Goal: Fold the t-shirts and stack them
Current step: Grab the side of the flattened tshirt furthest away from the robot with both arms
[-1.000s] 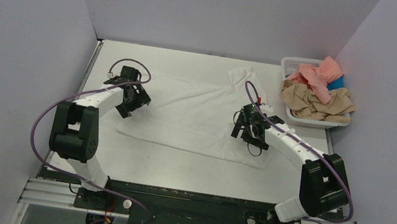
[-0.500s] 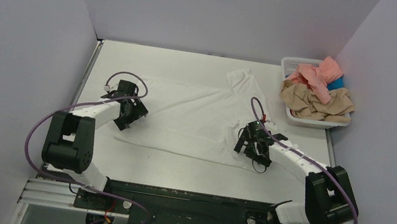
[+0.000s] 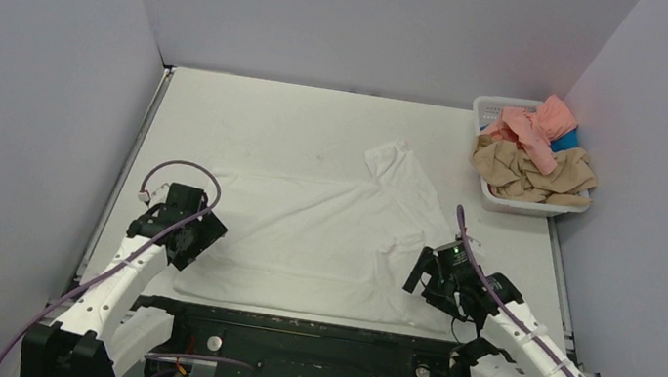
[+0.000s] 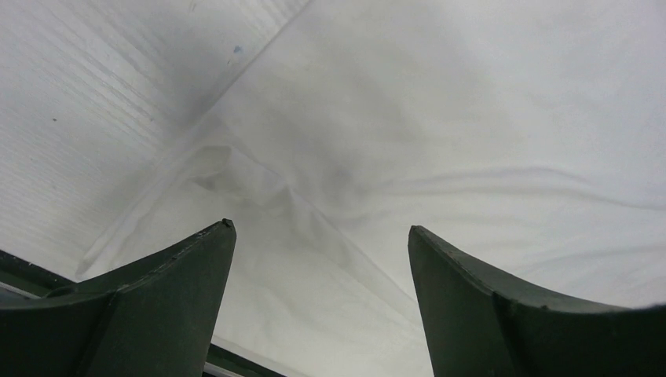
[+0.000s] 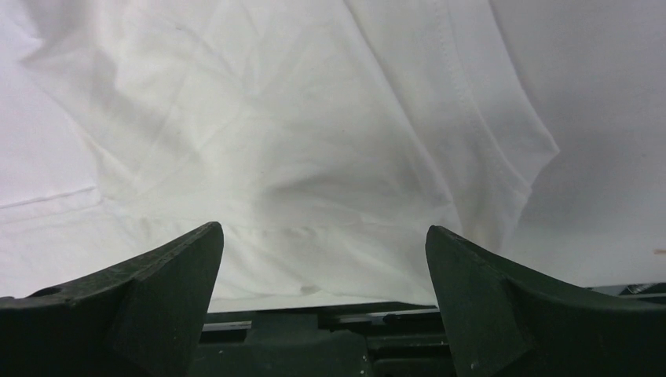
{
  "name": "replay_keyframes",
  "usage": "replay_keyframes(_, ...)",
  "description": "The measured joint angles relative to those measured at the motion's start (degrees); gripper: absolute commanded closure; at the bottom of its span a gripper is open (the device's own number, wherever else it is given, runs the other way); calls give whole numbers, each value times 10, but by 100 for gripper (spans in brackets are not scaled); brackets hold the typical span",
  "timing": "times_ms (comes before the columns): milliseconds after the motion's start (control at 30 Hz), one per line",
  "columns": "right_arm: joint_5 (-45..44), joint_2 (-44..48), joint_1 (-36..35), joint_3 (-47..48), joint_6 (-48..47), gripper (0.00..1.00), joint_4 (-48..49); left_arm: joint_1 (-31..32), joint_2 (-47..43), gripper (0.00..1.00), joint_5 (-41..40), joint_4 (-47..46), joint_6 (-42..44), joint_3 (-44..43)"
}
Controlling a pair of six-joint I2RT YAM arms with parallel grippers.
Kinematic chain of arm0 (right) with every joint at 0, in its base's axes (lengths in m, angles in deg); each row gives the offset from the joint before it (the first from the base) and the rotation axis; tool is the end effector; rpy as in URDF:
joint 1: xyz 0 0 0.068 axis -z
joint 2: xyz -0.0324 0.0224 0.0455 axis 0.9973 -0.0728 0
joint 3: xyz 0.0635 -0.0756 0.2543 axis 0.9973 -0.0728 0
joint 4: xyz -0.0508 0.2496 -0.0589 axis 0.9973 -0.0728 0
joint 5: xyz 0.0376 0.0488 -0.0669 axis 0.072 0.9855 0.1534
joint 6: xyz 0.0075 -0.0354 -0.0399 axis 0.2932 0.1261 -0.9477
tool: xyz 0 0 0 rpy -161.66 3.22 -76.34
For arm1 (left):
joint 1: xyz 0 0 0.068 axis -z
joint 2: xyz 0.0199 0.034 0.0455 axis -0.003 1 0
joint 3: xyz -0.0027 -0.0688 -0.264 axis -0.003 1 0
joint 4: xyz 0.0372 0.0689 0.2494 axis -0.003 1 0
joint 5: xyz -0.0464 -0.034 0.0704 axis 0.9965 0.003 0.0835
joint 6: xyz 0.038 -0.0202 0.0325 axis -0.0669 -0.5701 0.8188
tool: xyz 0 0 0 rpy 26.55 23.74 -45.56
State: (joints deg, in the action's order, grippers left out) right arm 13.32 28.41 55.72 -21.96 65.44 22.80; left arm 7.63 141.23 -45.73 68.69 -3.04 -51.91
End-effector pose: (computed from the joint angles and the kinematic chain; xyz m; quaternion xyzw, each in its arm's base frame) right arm 0.1347 0.0759 0.1864 0.1464 0.9336 0.1826 0.2714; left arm 0.1554 -0.0135 0.1894 -0.4178 0.8738 -0.0419 0.2451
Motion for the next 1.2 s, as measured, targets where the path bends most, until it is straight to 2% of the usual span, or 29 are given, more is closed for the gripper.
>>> replay_keyframes(100, -21, -31, 1, 96, -14, 2, -21, -1, 24, 8, -16, 18, 8, -73)
replay_keyframes(233, -41, -147, 26, 270, -52, 2, 10, -14, 105, 8, -35, 8, 26, -194)
replay_keyframes(533, -76, -563, 88, 672, -146, 6, 48, -76, 407, 11, -40, -22, 103, -425)
replay_keyframes(833, -71, -888, 120, 996, -168, 9, 45, -92, 597, 17, -38, -26, 136, -548)
replay_keyframes(1033, -70, -983, 139, 1056, -157, 11, 86, -92, 659, 23, -41, -21, 138, -581)
replay_keyframes(1200, -44, -1005, 150, 1055, -99, 22, 112, -92, 681, 31, -42, -16, 137, -588)
